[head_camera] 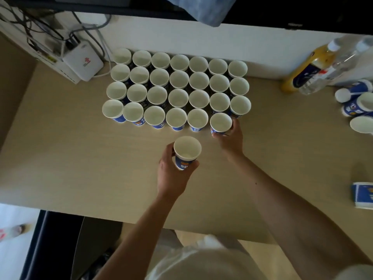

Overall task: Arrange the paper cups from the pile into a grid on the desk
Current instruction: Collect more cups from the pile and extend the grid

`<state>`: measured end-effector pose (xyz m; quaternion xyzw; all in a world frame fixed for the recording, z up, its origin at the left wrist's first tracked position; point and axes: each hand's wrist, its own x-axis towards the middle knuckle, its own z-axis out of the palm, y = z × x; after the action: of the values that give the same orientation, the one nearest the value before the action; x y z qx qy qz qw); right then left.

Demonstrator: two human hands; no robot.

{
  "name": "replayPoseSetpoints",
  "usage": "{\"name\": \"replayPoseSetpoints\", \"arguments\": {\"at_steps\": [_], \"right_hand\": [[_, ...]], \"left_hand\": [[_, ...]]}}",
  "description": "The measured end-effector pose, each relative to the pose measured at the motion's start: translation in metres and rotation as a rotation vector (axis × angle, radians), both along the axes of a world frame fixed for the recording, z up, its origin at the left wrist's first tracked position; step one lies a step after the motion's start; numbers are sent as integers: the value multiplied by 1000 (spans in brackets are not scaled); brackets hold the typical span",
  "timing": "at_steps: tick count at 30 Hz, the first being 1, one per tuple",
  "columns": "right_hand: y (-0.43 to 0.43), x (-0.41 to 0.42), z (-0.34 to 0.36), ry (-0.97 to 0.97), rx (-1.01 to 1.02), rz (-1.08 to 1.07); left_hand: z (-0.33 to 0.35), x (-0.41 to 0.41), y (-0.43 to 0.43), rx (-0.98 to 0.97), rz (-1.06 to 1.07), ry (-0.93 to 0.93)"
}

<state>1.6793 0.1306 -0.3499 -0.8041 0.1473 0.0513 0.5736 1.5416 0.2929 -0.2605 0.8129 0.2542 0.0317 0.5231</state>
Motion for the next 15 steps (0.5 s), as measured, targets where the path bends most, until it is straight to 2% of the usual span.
{"name": "replayPoseSetpoints", "arguments": {"at_steps": [9, 13, 15], "right_hand": [[5, -3, -14, 59, 37, -14], [-8, -43, -12, 73, -27, -112], [-19, -67, 1, 67, 6, -85]], "left_hand": [[5, -2, 3, 8, 0, 12], [7, -2, -2, -10, -15, 12], [9, 0, -7, -16, -34, 8]]}}
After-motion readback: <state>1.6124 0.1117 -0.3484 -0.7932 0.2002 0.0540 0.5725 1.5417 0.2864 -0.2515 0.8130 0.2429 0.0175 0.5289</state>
